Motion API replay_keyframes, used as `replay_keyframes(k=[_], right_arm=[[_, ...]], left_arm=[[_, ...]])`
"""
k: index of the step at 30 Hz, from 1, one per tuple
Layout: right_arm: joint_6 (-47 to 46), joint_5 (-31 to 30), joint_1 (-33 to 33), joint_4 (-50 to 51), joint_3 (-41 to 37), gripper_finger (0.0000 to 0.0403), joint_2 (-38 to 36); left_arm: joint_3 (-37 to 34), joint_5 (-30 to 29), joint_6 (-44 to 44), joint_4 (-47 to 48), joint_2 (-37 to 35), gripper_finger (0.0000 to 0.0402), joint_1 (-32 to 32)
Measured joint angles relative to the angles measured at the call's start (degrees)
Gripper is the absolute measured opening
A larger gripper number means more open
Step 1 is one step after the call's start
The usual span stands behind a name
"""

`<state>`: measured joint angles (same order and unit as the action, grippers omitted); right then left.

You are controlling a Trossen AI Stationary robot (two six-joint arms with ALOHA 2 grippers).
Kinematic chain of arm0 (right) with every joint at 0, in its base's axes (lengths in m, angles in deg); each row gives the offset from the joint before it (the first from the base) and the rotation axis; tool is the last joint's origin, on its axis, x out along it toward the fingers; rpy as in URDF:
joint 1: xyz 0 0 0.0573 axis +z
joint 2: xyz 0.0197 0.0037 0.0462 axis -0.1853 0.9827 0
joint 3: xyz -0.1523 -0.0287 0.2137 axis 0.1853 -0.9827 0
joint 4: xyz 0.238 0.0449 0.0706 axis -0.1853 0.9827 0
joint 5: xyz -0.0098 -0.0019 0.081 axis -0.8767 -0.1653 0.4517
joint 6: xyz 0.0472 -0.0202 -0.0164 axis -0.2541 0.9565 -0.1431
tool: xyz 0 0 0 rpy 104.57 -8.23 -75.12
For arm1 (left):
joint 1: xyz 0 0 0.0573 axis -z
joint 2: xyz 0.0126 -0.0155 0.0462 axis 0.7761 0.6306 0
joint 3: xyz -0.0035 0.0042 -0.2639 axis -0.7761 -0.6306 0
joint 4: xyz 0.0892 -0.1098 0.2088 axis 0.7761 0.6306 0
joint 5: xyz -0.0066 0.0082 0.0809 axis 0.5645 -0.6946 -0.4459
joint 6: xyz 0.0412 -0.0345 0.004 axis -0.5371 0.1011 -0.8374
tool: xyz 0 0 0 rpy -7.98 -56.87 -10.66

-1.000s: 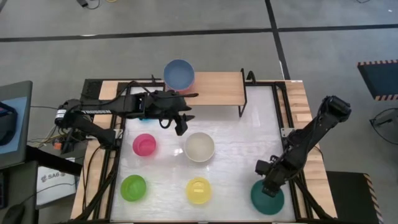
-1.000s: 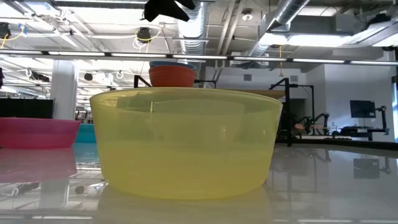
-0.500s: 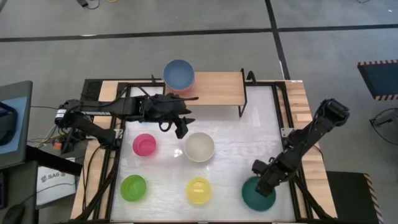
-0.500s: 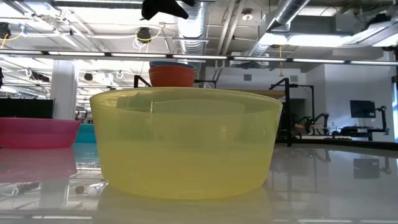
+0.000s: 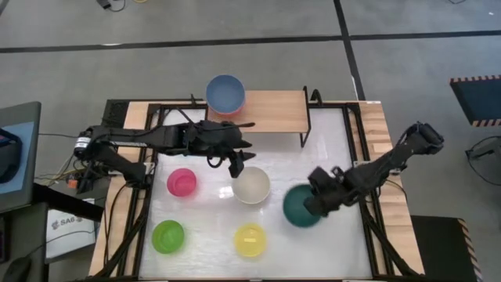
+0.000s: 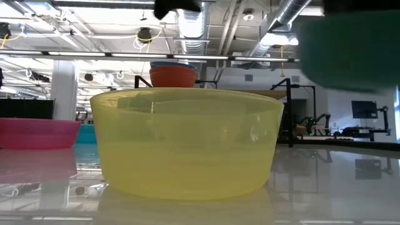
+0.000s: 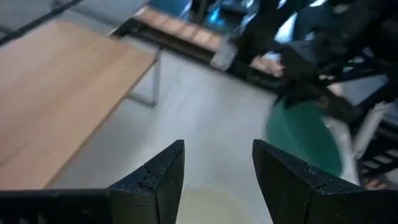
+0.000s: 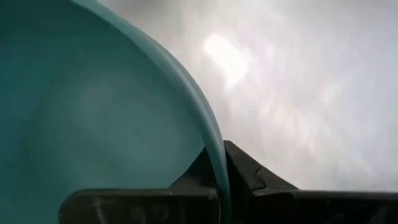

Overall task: Place and stack bowls onto a shelf
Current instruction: Stack the green bowl on top of the blue bowl on the shelf

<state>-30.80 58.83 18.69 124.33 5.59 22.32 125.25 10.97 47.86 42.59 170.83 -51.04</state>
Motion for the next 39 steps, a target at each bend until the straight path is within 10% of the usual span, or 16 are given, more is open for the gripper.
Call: replay_keyframes(k=[9, 19, 39], right_arm=[[10.79, -13.59, -13.35, -3.57, 6.18, 0.0026, 0.54], [19.73, -14.65, -21.61, -13.27, 6.27, 0.0028, 0.55], [32.73, -13.97, -25.65, -24.55, 6.24, 0.0032, 0.55]], left_arm=[[-0.02, 2.98, 0.02, -5.55, 5.35, 0.0173, 1.28], [0.29, -6.88, -1.07, -6.1, 6.27, 0.0173, -0.25], [0.33, -6.01, -2.28, -8.69, 6.24, 0.0113, -2.8]])
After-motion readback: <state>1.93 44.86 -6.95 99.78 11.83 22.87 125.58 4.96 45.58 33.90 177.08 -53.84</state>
